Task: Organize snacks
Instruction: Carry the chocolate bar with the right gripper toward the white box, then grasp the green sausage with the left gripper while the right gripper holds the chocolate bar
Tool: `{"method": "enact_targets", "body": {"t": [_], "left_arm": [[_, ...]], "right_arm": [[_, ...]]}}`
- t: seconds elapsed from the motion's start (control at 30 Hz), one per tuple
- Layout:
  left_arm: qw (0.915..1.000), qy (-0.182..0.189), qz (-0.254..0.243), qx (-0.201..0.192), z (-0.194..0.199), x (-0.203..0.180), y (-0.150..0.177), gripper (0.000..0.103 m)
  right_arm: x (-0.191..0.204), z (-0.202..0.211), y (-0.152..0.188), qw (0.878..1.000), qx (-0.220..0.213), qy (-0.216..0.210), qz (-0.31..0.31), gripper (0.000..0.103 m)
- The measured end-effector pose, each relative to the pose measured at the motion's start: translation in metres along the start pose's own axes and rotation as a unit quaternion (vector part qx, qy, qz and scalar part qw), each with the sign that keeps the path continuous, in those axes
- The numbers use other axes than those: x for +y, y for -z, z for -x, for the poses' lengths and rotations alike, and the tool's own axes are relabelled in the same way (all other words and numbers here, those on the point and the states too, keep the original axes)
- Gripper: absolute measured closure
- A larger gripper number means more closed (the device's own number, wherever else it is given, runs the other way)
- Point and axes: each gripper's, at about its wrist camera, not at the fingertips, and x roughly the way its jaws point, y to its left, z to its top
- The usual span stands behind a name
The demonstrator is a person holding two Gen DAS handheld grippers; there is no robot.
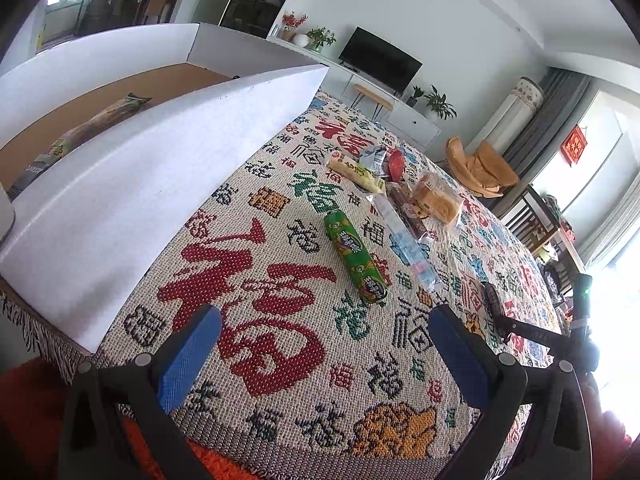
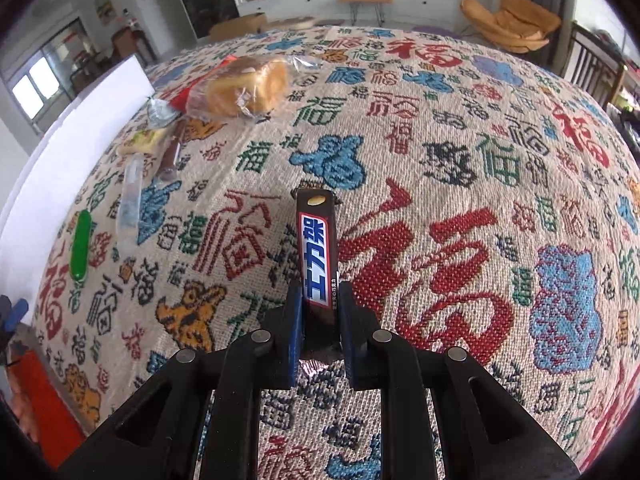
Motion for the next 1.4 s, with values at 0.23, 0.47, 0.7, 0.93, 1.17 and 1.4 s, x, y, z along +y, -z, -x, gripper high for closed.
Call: {"method": "enact_targets", "body": {"t": [0.23,0.47,0.7,0.93,1.17,1.4], "left_arm": [[1.0,0.0,-0.001,0.003,-0.001,0.0,0.0,0.001],[1.0,0.001,-0.002,0.009,-0.003,-0.001,0.0,0.001],[0.9999,0.0,-0.004,0.016,-0.007,-0.002,0.0,0.001],[0.9997,-0.002,-0.007,0.023,-0.01,-0.003,-0.001,0.001],[0.9994,-0.006,-0.008,0.033,-0.015,-0.004,-0.001,0.001],[0.9982,0.046,0.007,0.038,-0.012,-0.004,-0.005,0.001]], "right_arm": [[0.007,-0.003,0.004,1.0,-0.024,0.001,0.016,0.073],[0.024,-0.007,0.015,0.997,-0.053,0.009,0.057,0.045],[0.027,-0.008,0.02,0.995,-0.074,0.013,0.06,0.039],[0.035,-0.011,0.021,0.994,-0.071,0.025,0.077,0.033],[0.036,-0.011,0.021,0.994,-0.071,0.023,0.076,0.032],[0.036,-0.012,0.021,0.994,-0.071,0.023,0.076,0.032]]}}
